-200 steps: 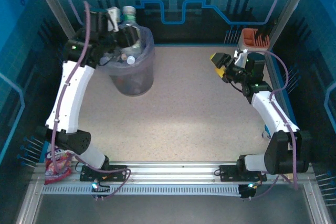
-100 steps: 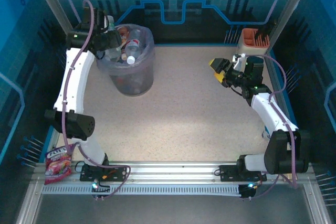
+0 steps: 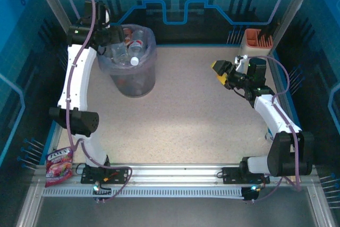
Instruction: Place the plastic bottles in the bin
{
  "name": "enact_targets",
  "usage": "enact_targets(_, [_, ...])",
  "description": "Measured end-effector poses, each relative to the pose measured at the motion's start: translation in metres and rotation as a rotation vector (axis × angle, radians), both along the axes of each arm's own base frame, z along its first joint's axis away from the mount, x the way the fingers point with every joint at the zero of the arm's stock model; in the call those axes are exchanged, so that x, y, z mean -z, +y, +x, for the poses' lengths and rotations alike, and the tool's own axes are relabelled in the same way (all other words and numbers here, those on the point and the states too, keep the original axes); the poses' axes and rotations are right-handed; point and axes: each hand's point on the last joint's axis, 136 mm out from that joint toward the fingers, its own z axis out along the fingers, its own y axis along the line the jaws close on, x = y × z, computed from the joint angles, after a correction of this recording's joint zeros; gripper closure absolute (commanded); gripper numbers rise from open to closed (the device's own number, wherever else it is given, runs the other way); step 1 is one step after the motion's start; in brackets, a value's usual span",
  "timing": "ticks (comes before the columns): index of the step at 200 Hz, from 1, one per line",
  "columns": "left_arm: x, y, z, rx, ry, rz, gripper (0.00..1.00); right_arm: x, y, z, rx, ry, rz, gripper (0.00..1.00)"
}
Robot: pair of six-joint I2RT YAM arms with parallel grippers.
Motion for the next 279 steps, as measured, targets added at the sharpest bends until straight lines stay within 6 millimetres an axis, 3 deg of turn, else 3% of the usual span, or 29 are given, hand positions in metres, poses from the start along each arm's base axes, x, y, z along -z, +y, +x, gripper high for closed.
enact_targets(21, [0.015, -0.009, 0.006, 0.02, 0.034, 0.004, 0.52, 0.003, 0.0, -0.001, -0.001, 0.008, -0.003, 0.14])
enact_targets(47, [0.046, -0.024, 0.006, 0.044, 0.108, 0.013, 0.54, 0.005, 0.0, -0.003, -0.003, 0.015, -0.008, 0.14])
enact_targets(65, [0.059, -0.023, 0.005, 0.029, 0.118, 0.023, 0.55, 0.004, 0.0, -0.004, -0.005, 0.012, -0.012, 0.14])
enact_targets(91, [0.053, -0.022, 0.0, 0.028, 0.088, 0.019, 0.53, 0.002, 0.0, -0.007, -0.006, 0.011, -0.016, 0.14])
enact_targets(123, [0.046, -0.022, -0.002, 0.031, 0.081, 0.017, 0.38, 0.003, 0.0, -0.008, -0.01, 0.018, -0.025, 0.14])
enact_targets(178, [-0.019, -0.023, -0.009, 0.065, -0.065, 0.029, 0.05, -0.034, -0.006, 0.0, -0.023, -0.093, -0.149, 0.1])
enact_targets(190, [-0.028, -0.022, -0.017, 0.073, -0.082, 0.037, 0.01, -0.04, -0.008, 0.0, -0.025, -0.118, -0.195, 0.0])
enact_targets(213, [-0.034, -0.019, -0.044, 0.078, -0.128, 0.038, 0.01, -0.041, -0.021, 0.005, 0.003, -0.152, -0.316, 0.0])
enact_targets(229, [-0.025, -0.015, -0.073, 0.075, -0.171, 0.034, 0.01, -0.029, -0.035, 0.008, 0.039, -0.167, -0.432, 0.0])
enact_targets(252, [0.005, -0.001, -0.119, 0.036, -0.238, 0.049, 0.01, -0.004, -0.055, 0.004, 0.077, -0.177, -0.594, 0.0])
enact_targets(279, [0.056, 0.015, -0.151, -0.029, -0.265, 0.073, 0.01, 0.024, -0.076, -0.012, 0.113, -0.205, -0.753, 0.0])
